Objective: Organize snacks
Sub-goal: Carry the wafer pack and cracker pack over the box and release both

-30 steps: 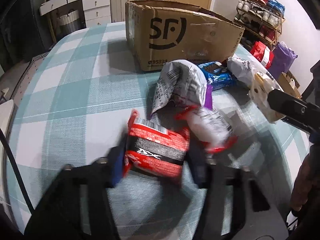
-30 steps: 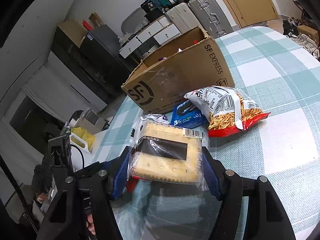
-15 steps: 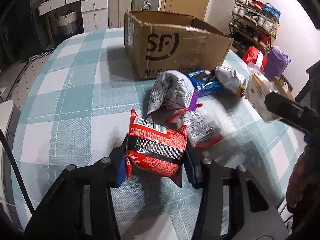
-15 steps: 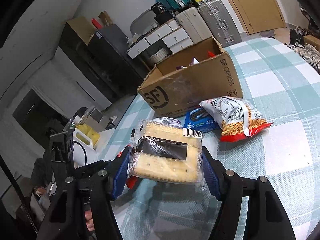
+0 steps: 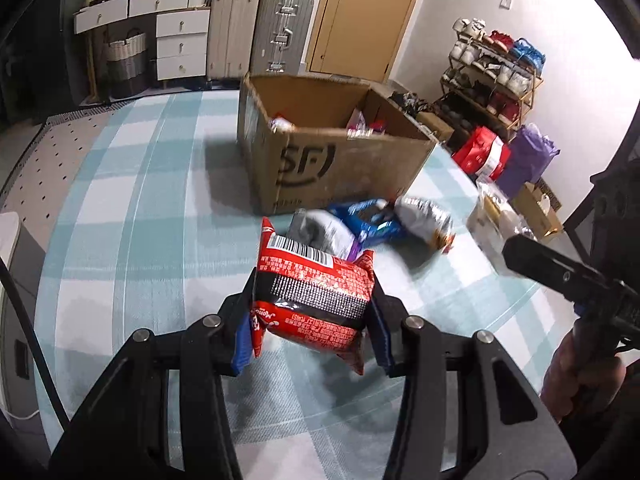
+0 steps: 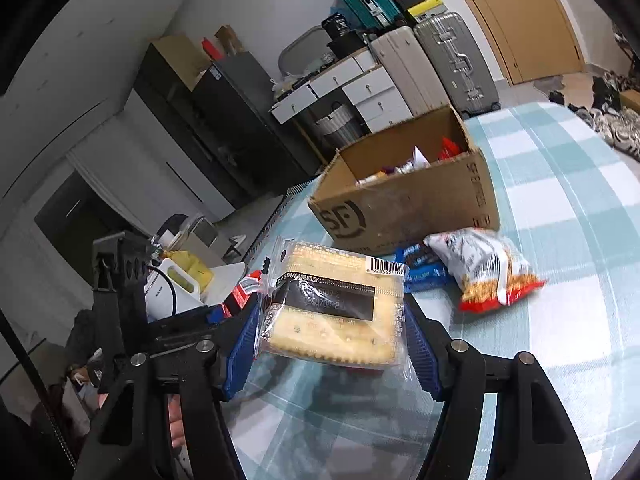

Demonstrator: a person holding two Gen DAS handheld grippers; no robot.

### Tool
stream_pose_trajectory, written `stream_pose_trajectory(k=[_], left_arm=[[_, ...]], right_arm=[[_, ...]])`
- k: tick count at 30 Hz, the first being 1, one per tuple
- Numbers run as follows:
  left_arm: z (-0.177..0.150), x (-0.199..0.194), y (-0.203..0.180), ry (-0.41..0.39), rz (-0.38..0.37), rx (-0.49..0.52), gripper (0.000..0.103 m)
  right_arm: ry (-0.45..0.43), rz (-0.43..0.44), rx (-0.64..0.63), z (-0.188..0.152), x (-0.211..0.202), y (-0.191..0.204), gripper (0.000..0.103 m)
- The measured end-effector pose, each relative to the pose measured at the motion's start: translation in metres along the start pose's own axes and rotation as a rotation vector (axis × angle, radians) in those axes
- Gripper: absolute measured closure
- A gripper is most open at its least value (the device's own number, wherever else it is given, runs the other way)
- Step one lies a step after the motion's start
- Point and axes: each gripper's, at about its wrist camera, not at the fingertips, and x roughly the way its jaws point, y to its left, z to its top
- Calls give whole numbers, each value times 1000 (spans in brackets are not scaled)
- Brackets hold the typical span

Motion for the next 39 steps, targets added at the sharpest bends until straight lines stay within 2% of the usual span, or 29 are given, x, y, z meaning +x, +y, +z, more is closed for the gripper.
stream_pose_trajectory(k=[12, 22, 32, 39], left_arm=[[68, -11, -11, -42, -57, 27, 59], [132, -3, -9, -58, -98, -5, 59], [191, 48, 2, -15, -93, -18, 59], [215, 94, 6, 27, -84, -2, 59]], right_arm=[[-15, 26, -60, 52, -3, 19, 36], [-30, 37, -75, 109, 11, 22, 36], [-25, 16, -61, 152, 36, 5, 36], [-3, 4, -39, 173, 65, -18, 36]])
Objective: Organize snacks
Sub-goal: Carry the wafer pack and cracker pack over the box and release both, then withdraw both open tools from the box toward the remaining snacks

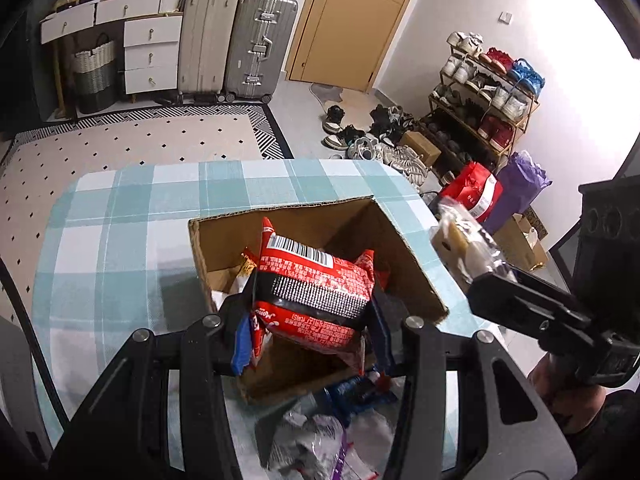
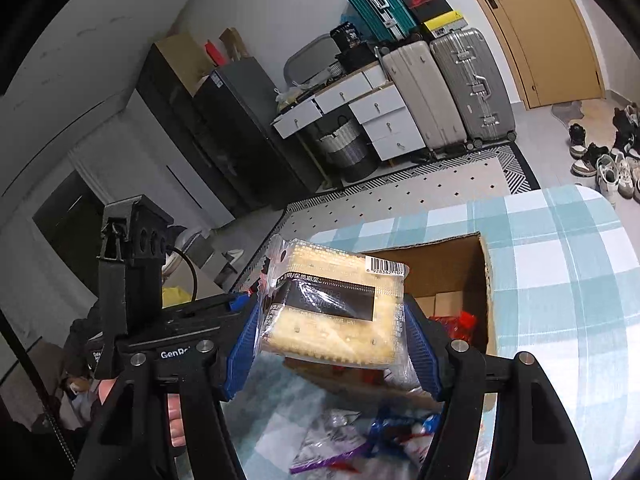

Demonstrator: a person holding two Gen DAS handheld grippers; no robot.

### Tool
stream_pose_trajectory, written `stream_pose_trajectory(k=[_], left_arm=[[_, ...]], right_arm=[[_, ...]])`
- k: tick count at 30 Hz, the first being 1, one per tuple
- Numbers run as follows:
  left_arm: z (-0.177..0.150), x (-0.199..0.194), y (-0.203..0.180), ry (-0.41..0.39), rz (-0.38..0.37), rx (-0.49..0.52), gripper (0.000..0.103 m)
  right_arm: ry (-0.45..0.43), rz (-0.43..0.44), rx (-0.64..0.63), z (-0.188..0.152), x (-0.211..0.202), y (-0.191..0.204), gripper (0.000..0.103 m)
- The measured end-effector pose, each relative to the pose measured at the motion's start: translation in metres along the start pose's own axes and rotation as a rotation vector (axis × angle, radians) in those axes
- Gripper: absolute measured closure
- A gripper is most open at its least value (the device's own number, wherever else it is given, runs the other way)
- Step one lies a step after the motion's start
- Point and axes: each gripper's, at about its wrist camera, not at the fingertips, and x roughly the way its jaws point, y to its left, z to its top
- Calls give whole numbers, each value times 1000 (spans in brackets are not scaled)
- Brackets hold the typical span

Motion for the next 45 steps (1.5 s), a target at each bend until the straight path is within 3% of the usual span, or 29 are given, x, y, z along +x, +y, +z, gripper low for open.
stream_pose_trajectory(k=[12, 14, 16, 18, 21, 29, 45], left_arm=[[4, 67, 13, 58, -1, 0, 59], [4, 73, 15, 58, 0, 2, 59], [5, 82, 16, 79, 28, 12, 37], [3, 85, 13, 80, 73, 41, 34], [0, 80, 11, 69, 66, 54, 23], [-9, 50, 1, 26, 102, 58, 23], [-49, -54, -35, -98, 185, 71, 17]], right_arm=[[56, -29, 25, 13, 48, -40, 35], [59, -54, 21, 12, 53, -44, 30], [66, -79, 25, 11, 57, -49, 24], [66, -97, 31, 10, 58, -54, 24], [59, -103, 18, 8, 52, -55, 23], [19, -105, -14, 7, 24, -40, 23], [-58, -113, -114, -17, -41, 23, 20]])
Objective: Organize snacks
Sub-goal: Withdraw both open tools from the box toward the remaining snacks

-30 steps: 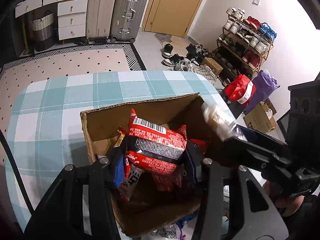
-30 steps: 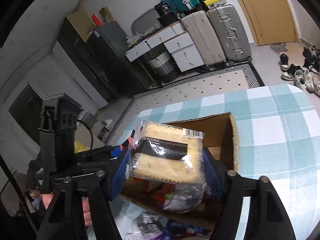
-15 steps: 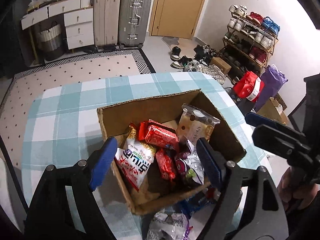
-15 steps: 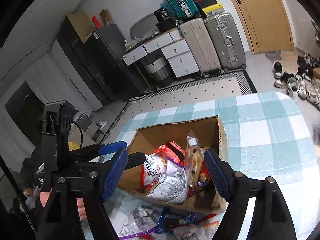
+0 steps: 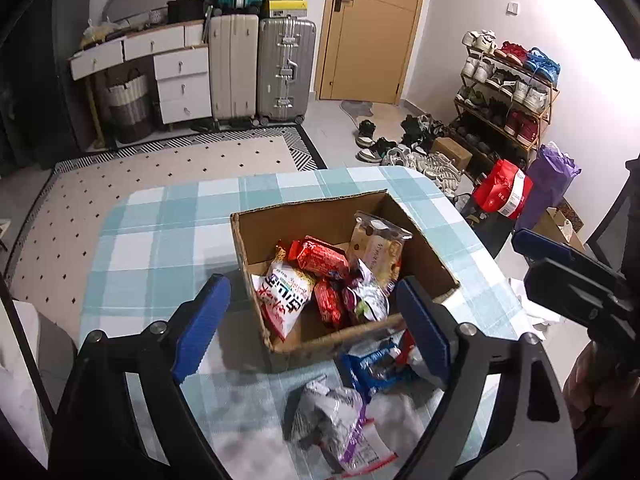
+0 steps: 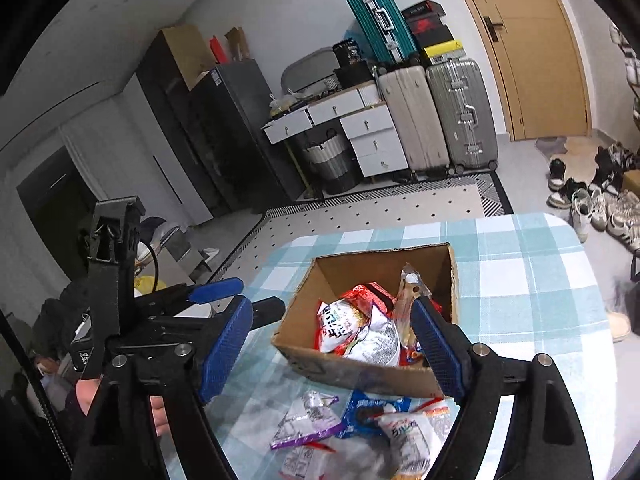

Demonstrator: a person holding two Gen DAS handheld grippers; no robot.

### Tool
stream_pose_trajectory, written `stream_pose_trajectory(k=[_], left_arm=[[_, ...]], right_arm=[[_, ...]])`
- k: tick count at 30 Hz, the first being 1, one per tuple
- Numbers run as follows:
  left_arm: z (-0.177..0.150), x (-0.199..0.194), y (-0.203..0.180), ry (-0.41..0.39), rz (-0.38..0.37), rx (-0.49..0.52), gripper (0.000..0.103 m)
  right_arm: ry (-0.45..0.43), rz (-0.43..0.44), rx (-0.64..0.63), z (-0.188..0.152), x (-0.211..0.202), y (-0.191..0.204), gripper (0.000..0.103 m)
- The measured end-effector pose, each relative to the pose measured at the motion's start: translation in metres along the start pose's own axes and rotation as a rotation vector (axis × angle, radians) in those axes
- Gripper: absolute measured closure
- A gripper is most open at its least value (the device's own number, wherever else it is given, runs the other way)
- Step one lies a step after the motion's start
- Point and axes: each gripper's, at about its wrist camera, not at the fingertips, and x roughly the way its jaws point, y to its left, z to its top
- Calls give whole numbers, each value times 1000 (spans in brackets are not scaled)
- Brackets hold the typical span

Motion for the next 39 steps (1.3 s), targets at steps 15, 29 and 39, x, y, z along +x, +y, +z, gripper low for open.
stream_pose_trajectory(k=[15, 29, 39], left_arm=[[-57, -75, -28, -60, 42, 3, 1], [-116, -68, -30, -24, 56, -48, 1], [-151, -28, -26, 52, 63, -96, 1]], right_arm=[[-41, -64, -45, -50, -63, 25, 11], [-51, -153, -23, -102, -87, 23, 4], [-33, -231, -13, -136, -80, 16, 4]])
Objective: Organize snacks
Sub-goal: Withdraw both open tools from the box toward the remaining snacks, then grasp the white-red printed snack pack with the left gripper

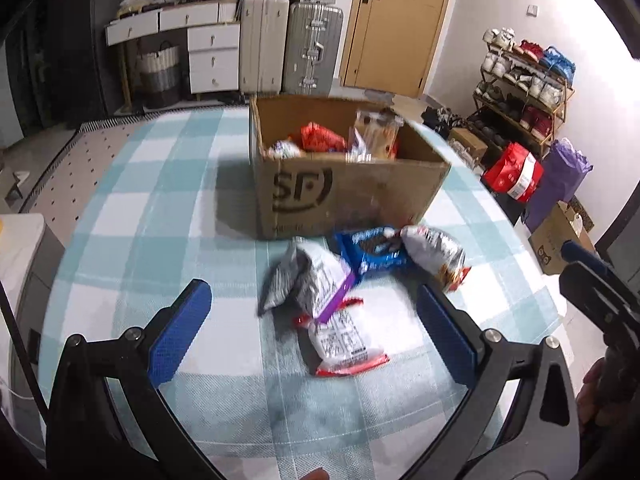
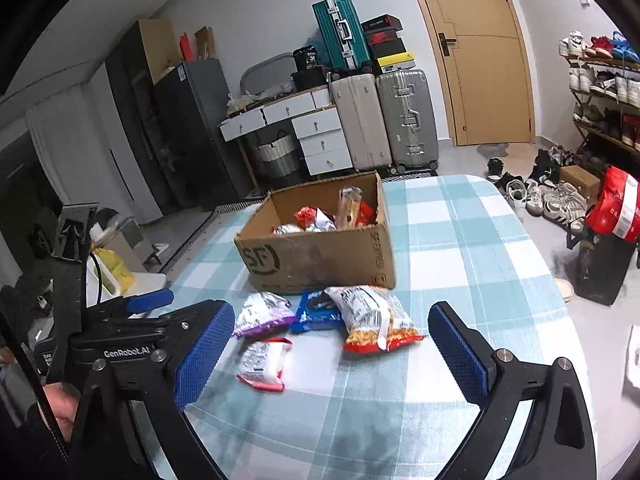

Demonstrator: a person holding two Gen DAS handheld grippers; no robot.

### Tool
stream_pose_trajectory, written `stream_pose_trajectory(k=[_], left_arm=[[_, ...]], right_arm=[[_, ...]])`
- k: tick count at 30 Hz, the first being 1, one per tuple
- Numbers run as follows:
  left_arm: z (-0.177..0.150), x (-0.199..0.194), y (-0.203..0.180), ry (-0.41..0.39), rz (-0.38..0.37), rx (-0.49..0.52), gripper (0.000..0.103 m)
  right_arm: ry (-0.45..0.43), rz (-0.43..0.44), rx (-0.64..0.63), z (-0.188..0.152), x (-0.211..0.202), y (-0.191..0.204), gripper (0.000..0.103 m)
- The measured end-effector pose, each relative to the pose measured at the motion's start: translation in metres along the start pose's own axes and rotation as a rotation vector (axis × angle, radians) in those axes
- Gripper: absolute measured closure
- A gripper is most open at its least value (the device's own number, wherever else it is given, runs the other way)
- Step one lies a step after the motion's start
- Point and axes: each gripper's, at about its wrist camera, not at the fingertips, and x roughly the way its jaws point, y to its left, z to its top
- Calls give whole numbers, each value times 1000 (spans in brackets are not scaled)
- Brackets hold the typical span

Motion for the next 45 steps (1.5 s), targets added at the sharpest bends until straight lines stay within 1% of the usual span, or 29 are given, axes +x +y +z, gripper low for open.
stream_pose_trajectory(k=[5, 11, 17, 20, 24, 28, 31, 32, 35, 36, 38, 40, 41, 42, 43, 45], left_arm=[[-18, 18, 1, 20, 4, -8, 1], [-27, 38, 2, 53, 14, -8, 1], [-31, 61, -1, 90, 16, -6, 1], [-33, 68, -2, 90, 13, 4, 1], [-32, 80, -6, 96, 32, 22, 1], [-31, 94, -9, 118, 51, 21, 1], [-31, 102, -10, 138, 45, 20, 1], [-30, 107, -9, 145, 53, 18, 1], [-28, 115, -7, 152, 62, 13, 2], [-27, 116, -7, 151, 65, 12, 4], [-29, 116, -4, 151, 66, 11, 11], [-30, 119, 0, 167, 81, 8, 31], [-29, 119, 1, 159, 88, 10, 36], [-29, 118, 2, 150, 70, 19, 50], [-30, 116, 5, 145, 64, 24, 59], [-28, 116, 10, 143, 29, 24, 61]], right_arm=[[9, -22, -20, -10, 7, 1, 4], [35, -31, -23, -24, 18, -1, 4], [53, -33, -10, -34, 28, -5, 4], [57, -39, -5, -38, 29, -9, 4], [61, -49, 0, -42, 27, -13, 4], [71, -49, 11, -46, 29, -18, 4], [78, -46, 14, -48, 30, -21, 4], [79, -47, 14, -48, 31, -21, 4], [83, -39, 25, -50, 32, -23, 4], [90, -28, 30, -50, 34, -24, 4], [100, -11, 35, -51, 36, -24, 4], [103, -14, 30, -53, 37, -23, 4], [106, -11, 30, -53, 37, -23, 4], [107, -11, 31, -54, 37, -23, 4], [108, -12, 32, -54, 38, -23, 4], [108, -9, 35, -54, 38, -24, 4]])
